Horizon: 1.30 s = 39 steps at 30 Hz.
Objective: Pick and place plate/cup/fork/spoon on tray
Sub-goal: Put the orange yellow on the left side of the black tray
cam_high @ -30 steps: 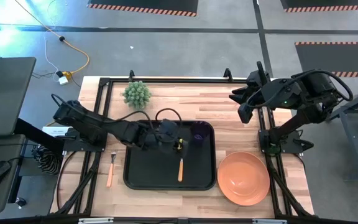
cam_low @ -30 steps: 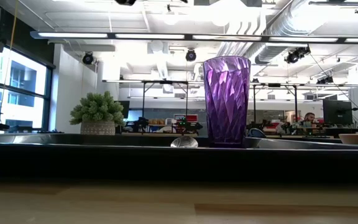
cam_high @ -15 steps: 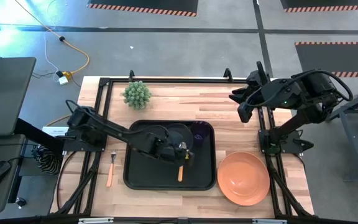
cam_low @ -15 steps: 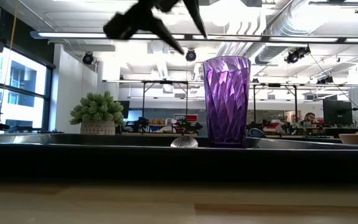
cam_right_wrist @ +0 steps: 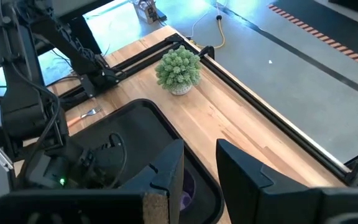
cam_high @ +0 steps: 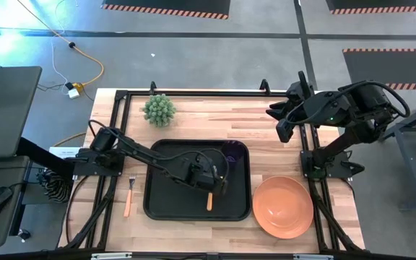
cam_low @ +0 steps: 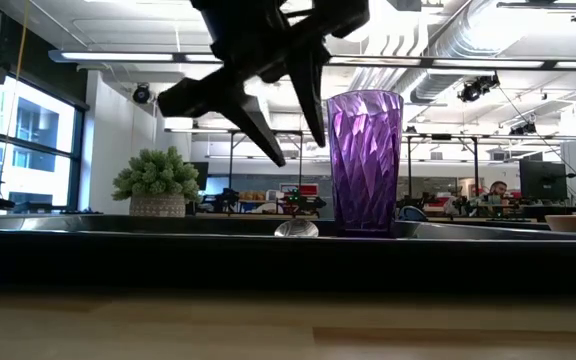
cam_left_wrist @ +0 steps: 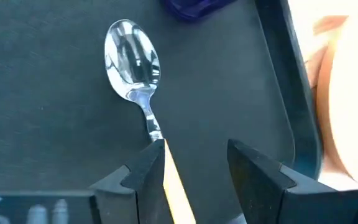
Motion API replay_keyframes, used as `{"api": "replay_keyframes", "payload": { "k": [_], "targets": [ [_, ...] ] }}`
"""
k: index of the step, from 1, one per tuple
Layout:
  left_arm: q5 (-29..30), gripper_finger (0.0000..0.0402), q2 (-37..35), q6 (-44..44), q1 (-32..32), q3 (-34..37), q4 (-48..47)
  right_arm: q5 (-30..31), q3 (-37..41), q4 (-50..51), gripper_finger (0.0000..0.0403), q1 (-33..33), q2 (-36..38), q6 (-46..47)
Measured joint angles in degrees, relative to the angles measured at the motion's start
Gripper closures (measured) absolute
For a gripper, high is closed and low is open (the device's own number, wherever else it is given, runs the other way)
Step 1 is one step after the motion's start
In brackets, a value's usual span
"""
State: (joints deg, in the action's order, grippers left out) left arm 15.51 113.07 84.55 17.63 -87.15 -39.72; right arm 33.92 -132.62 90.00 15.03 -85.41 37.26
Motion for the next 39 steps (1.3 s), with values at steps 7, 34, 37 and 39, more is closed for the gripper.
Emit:
{"api": "replay_keyframes", "payload": {
  "k": [7, 34, 37, 39],
  "targets": [
    [-2.61, 0.0239, 2.13, 2.38, -0.15, -0.04, 0.18, 0.07, 0.00, 0.00, 0.0316, 0.00, 0.00, -0.16],
    [-6.03, 0.0241, 8.01, 3.85, 0.02, 0.04, 1.02, 0.12, 0.00, 0.02, 0.0316, 0.00, -0.02, -0.18],
    [-6.76, 0.0249, 8.61, 3.84, 0.02, 0.00, 1.51, 0.12, 0.00, 0.02, 0.0316, 0.00, -0.02, -0.18],
    [-7.21, 0.0256, 9.30, 3.81, 0.02, -0.07, 2.80, 0.12, 0.00, 0.01, 0.0316, 0.00, -0.02, -0.18]
  ]
}}
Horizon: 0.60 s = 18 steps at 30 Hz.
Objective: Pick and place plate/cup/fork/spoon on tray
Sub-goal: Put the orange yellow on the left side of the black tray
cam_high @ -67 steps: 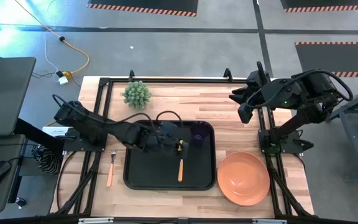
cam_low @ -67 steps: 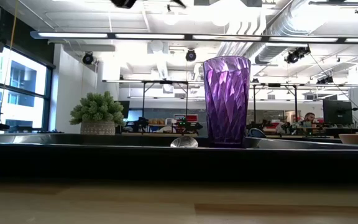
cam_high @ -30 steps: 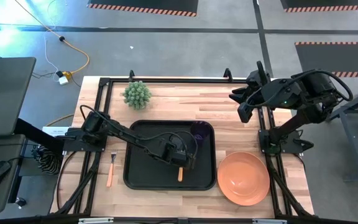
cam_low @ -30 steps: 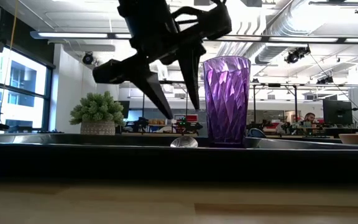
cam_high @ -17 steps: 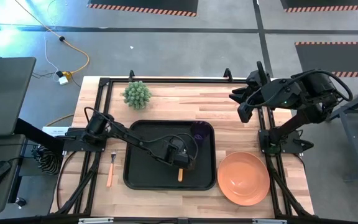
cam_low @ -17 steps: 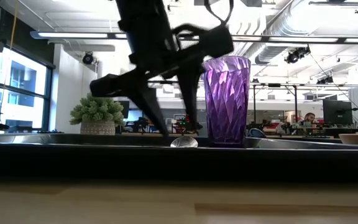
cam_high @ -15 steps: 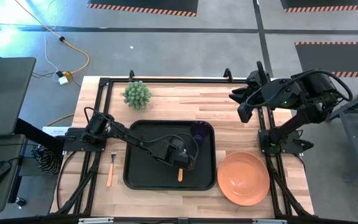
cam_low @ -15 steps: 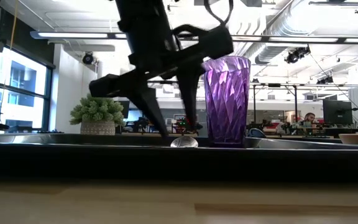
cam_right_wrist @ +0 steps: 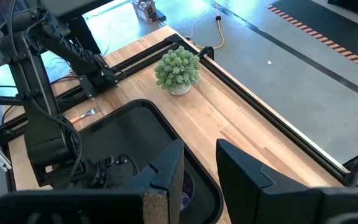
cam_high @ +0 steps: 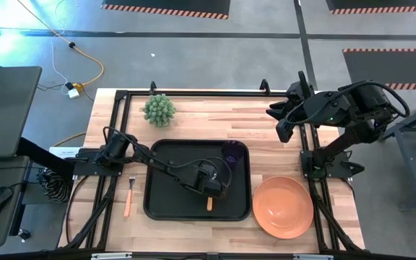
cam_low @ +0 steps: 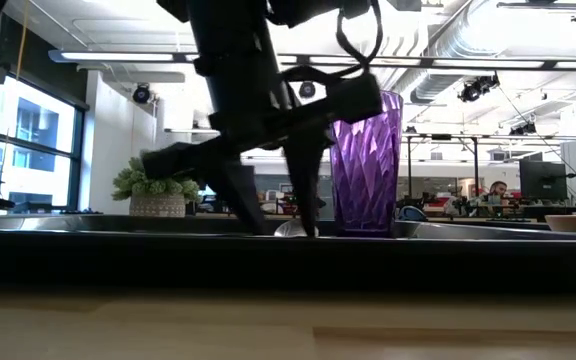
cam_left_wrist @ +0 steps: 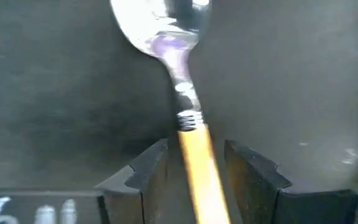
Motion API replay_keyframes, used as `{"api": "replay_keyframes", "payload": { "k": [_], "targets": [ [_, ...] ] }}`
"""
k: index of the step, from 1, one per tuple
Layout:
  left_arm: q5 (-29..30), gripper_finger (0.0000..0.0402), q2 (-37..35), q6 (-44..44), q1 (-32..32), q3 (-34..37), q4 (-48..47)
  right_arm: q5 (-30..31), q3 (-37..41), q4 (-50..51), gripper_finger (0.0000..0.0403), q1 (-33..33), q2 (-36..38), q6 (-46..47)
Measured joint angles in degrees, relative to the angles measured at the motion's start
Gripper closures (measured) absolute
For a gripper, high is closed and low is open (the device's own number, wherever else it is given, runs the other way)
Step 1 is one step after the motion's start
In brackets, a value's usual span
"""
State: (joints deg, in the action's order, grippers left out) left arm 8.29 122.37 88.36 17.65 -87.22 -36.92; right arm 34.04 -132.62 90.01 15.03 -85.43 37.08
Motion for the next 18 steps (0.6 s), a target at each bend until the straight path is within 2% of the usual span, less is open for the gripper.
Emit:
{"api": "replay_keyframes", "payload": {
  "k": [18],
  "targets": [
    [-0.20, 0.0317, 0.59, -0.49, 0.00, -0.08, -0.99, 0.00, 0.00, 0.01, 0.0316, 0.00, -0.02, -0.02]
  ]
}}
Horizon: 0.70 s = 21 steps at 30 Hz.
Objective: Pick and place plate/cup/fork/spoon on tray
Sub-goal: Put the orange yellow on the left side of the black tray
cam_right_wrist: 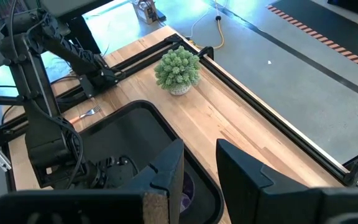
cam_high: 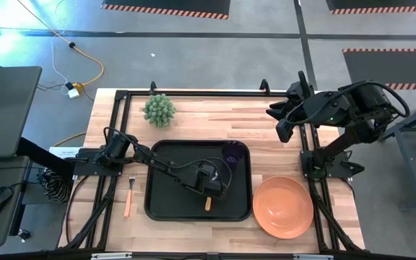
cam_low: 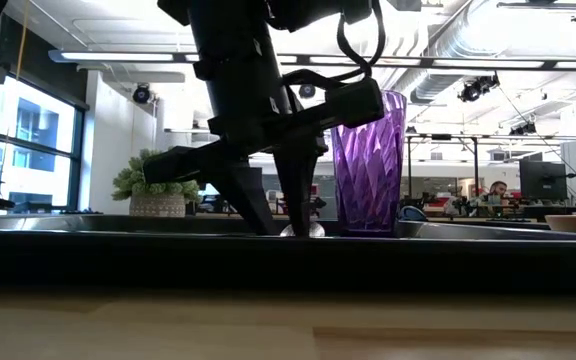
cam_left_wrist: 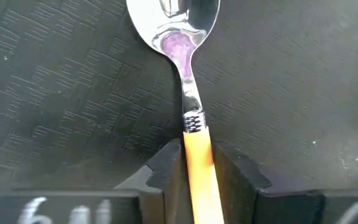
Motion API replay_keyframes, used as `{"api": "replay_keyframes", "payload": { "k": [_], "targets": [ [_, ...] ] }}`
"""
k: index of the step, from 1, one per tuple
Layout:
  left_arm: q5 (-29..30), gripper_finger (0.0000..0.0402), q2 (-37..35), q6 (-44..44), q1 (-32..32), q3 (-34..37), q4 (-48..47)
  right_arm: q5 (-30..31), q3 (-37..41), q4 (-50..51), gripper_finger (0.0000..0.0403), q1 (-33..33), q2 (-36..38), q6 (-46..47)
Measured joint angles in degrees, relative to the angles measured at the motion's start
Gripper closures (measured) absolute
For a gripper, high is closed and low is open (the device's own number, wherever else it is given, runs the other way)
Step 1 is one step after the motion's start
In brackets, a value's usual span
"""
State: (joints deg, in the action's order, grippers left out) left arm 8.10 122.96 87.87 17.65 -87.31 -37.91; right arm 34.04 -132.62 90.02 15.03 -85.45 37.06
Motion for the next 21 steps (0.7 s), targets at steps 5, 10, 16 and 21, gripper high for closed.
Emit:
{"api": "replay_keyframes", "payload": {
  "k": [5, 10, 16, 21],
  "targets": [
    [0.00, 0.0341, 0.02, -1.00, 0.00, 0.00, -0.32, 0.02, 0.00, 0.00, 0.0316, 0.00, 0.00, -0.03],
    [0.03, 0.0351, 0.02, -1.00, -0.07, 0.00, -0.35, 0.02, 0.00, 0.00, 0.0316, -0.02, 0.00, -1.26],
    [0.59, 0.0353, 0.04, -1.00, -0.07, 0.04, -0.35, 0.02, 0.00, 0.00, 0.0316, -0.02, 0.00, -1.31],
    [0.52, 0.0354, -0.09, -1.03, -0.07, 0.11, -0.29, 0.02, 0.00, 0.00, 0.0316, 0.00, 0.00, -1.51]
  ]
}}
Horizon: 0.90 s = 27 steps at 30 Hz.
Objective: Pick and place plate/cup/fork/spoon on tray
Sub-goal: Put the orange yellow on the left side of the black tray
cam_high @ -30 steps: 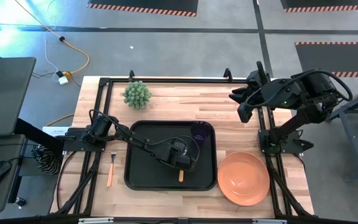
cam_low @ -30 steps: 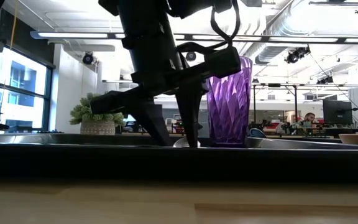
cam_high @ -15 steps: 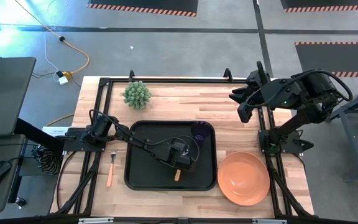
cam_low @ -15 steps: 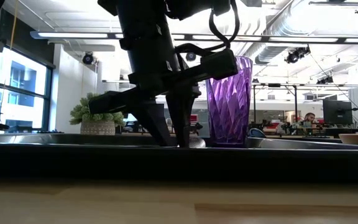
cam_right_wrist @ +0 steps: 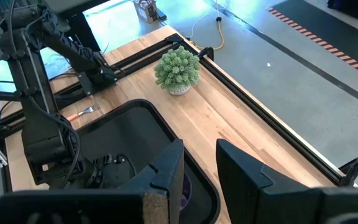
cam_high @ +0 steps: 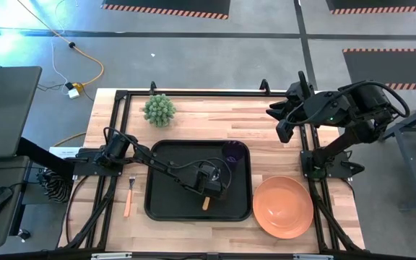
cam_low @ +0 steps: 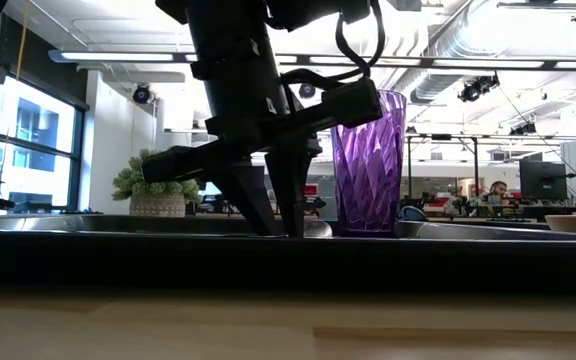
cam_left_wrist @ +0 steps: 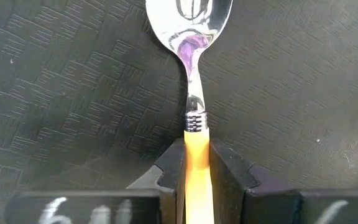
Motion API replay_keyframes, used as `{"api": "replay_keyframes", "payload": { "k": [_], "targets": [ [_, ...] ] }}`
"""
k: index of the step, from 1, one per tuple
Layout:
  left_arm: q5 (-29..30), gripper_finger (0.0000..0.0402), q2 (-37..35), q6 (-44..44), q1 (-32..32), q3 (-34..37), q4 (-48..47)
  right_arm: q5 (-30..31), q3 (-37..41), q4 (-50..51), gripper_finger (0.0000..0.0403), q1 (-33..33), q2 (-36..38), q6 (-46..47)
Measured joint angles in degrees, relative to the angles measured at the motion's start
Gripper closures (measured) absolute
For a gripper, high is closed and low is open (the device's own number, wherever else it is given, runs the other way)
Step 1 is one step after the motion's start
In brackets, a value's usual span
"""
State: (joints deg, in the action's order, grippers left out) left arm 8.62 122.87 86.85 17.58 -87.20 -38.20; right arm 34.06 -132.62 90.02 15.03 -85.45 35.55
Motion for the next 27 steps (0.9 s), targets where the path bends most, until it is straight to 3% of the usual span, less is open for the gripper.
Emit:
{"api": "replay_keyframes", "payload": {
  "k": [27],
  "targets": [
    [-0.82, 0.0355, -1.75, -3.17, -0.04, 0.09, 0.33, -0.02, 0.00, 0.00, 0.0316, -0.01, 0.00, -1.07]
  ]
}}
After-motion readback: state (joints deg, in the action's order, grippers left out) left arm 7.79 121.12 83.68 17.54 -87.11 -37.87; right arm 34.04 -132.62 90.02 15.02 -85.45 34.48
